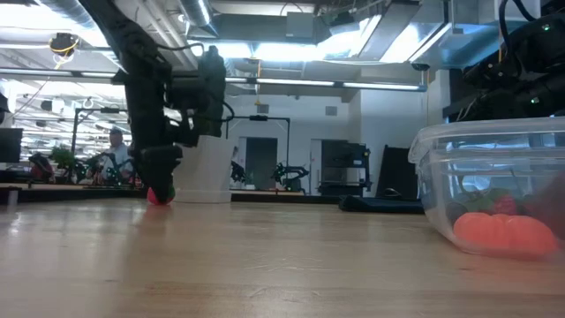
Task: Pick and placing Produce into tupperware
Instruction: Put the strawberry into the transparent bin
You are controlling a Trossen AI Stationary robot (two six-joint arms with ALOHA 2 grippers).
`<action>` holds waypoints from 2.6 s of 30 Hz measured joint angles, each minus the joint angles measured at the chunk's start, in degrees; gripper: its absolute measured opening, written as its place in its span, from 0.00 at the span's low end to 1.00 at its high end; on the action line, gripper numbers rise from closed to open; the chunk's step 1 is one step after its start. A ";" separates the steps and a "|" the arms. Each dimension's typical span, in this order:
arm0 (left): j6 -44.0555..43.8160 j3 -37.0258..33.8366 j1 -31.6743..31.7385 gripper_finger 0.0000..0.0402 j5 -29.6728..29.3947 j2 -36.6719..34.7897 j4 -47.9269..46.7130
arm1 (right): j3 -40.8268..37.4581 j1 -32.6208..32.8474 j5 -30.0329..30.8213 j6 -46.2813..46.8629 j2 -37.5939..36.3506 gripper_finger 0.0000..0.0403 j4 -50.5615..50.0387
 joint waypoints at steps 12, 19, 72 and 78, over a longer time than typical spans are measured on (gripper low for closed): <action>-0.29 -1.56 -0.02 0.83 0.20 -0.11 2.71 | 0.00 0.01 -0.01 0.00 -0.01 0.49 0.00; -0.31 -1.56 -0.07 0.69 0.61 -0.07 2.97 | 0.00 0.00 0.00 0.00 -0.02 0.49 0.00; 7.48 19.20 -27.34 0.48 21.12 -0.43 40.14 | 0.00 0.00 0.02 -1.77 -0.01 0.49 0.52; 9.09 25.48 -30.88 0.47 17.92 8.39 42.73 | 0.00 0.00 0.04 -1.52 -0.02 0.49 0.55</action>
